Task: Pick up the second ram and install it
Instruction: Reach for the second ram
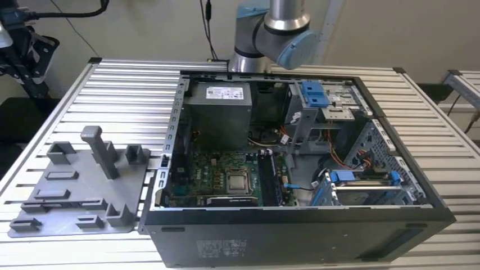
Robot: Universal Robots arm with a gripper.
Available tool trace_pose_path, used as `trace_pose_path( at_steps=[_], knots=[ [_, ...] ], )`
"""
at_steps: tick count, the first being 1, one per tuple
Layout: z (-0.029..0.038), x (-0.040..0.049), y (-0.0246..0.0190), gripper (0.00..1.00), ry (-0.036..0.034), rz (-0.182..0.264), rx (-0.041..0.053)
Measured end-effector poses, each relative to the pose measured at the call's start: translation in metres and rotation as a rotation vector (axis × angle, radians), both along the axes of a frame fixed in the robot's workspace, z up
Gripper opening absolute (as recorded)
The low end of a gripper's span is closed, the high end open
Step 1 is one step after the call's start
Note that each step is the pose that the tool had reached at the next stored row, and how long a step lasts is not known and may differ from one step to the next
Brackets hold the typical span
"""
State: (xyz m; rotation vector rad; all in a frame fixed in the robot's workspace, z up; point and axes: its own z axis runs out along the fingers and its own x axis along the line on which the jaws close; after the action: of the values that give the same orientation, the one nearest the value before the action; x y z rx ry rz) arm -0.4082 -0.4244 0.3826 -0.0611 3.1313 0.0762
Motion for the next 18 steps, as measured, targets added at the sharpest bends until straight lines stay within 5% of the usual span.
trace_pose_path(
  at_steps=[18],
  knots=[
    [-0.0039, 0.0, -0.0417, 0.11, -0.0001, 0.0, 0.0001]
  ],
)
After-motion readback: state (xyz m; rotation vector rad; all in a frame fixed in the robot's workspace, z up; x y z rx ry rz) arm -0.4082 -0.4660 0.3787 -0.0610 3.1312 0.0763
